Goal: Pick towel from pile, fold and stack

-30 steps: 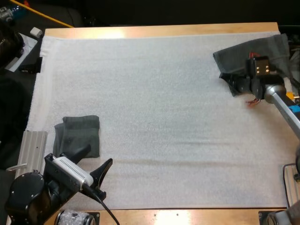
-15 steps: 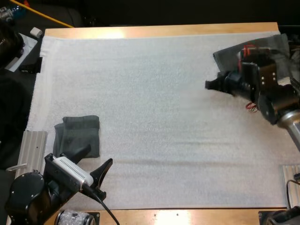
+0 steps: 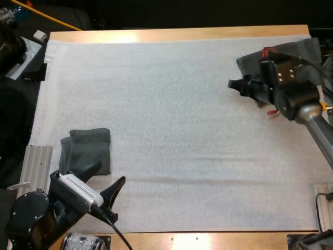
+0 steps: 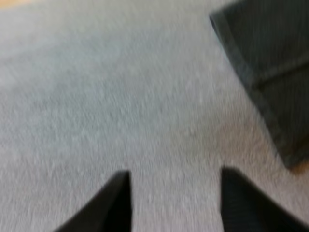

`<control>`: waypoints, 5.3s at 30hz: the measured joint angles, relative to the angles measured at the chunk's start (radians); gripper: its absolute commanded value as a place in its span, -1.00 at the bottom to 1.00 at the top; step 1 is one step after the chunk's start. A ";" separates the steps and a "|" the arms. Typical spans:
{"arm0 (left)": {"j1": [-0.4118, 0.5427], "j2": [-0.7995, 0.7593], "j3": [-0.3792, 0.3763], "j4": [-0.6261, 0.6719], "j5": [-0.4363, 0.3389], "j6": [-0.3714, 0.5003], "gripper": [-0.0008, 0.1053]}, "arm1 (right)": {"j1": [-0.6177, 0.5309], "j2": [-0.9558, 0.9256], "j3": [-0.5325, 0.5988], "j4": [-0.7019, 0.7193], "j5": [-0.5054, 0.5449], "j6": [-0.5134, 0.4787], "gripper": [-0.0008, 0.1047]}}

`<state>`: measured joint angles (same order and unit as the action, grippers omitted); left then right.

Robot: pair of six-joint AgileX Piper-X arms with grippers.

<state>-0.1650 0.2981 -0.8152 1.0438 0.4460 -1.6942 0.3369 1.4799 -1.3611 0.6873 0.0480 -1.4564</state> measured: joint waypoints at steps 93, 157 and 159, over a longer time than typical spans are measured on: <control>0.000 0.026 0.000 0.004 0.092 -0.037 0.18 | -0.125 0.514 -0.233 -0.128 0.124 -0.169 -0.05; 0.000 0.026 0.000 0.009 0.102 -0.048 0.18 | -0.047 0.519 -0.266 0.027 0.181 -0.227 0.03; 0.000 0.026 0.000 0.009 0.102 -0.049 0.18 | -0.049 0.522 -0.273 0.027 0.188 -0.227 0.03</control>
<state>-0.1650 0.3239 -0.8152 1.0525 0.5476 -1.7434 0.2876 2.0023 -1.6337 0.7143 0.2359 -1.6831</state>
